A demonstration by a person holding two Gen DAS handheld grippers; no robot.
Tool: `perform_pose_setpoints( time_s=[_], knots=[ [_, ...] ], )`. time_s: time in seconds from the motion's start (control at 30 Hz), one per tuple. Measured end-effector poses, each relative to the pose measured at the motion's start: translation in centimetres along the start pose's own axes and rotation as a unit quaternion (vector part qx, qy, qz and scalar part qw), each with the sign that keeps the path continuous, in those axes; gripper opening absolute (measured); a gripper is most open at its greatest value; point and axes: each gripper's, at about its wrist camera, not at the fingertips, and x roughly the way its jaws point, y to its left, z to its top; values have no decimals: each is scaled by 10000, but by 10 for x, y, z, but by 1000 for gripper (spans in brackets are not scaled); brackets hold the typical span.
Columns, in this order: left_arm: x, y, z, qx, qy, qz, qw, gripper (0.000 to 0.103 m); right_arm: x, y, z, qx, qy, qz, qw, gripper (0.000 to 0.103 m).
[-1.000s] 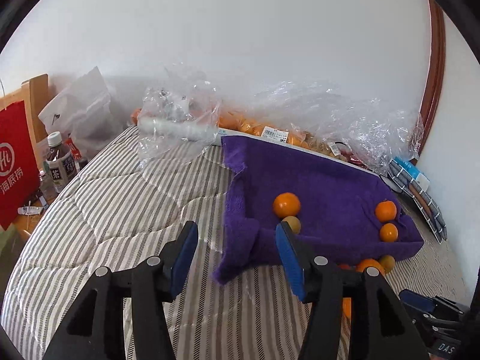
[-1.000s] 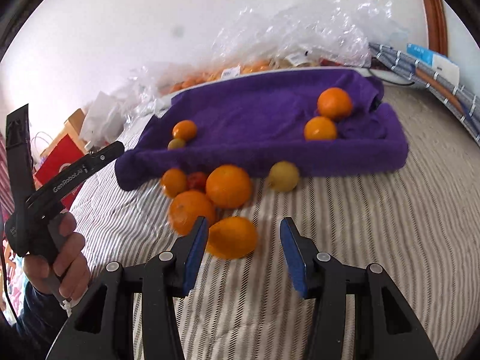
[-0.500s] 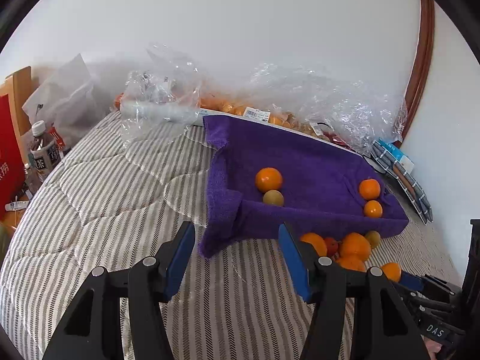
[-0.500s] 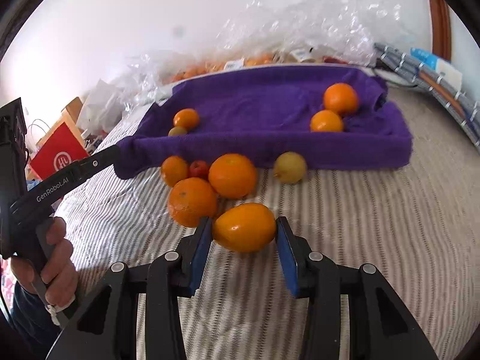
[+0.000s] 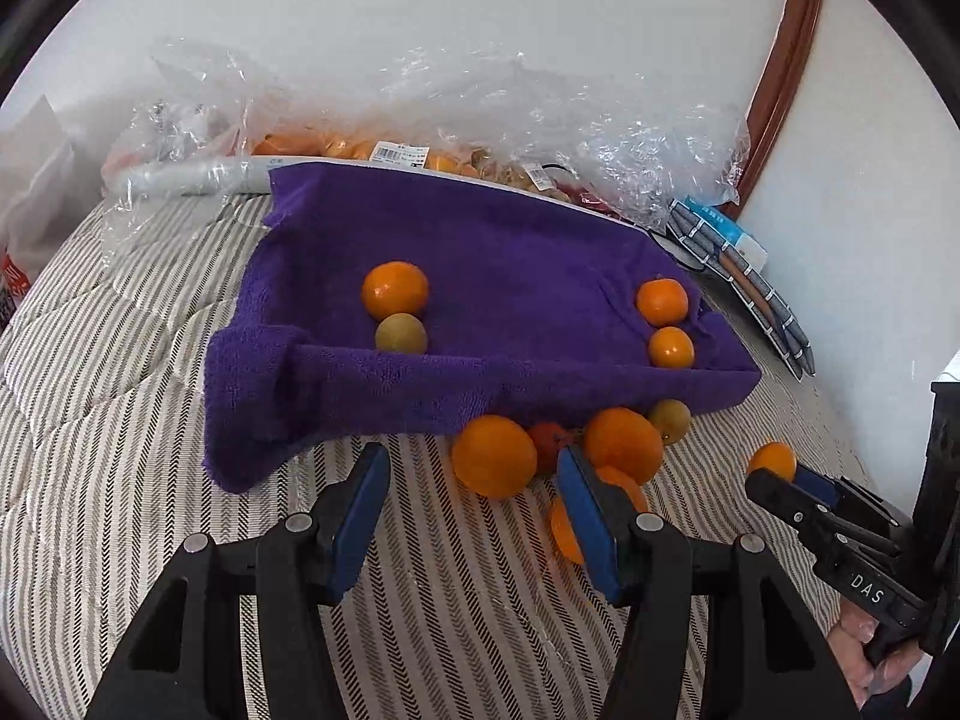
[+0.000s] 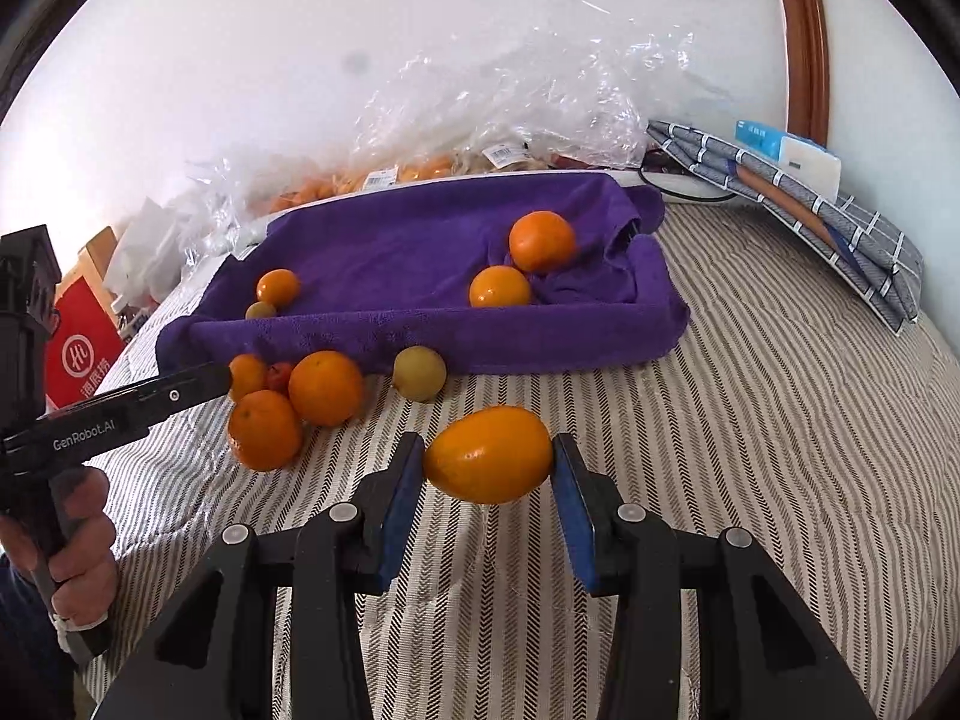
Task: Organize fruits
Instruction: 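Lift the elongated orange with the right tool while the left tool grasps a large orange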
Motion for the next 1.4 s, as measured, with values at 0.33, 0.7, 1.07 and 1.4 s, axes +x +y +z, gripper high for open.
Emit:
perform_pose_setpoints(
  time_s=[0.33, 0.7, 1.07, 1.4],
  knots=[
    [17, -8, 3, 127, 265, -63, 9995, 37, 4, -10, 1, 361, 78, 158, 9992, 43],
    [1, -2, 1, -5, -195, -42, 9998, 32, 5, -13, 1, 441, 79, 79, 9990, 43],
    [-13, -2, 1, 11, -520, 56, 9986, 32, 1, -17, 0, 610, -34, -13, 9981, 43],
    [-22, 13, 5, -352, -832, 359, 9953, 32, 0, -21, -1, 719, -105, 74, 9973, 43]
  ],
)
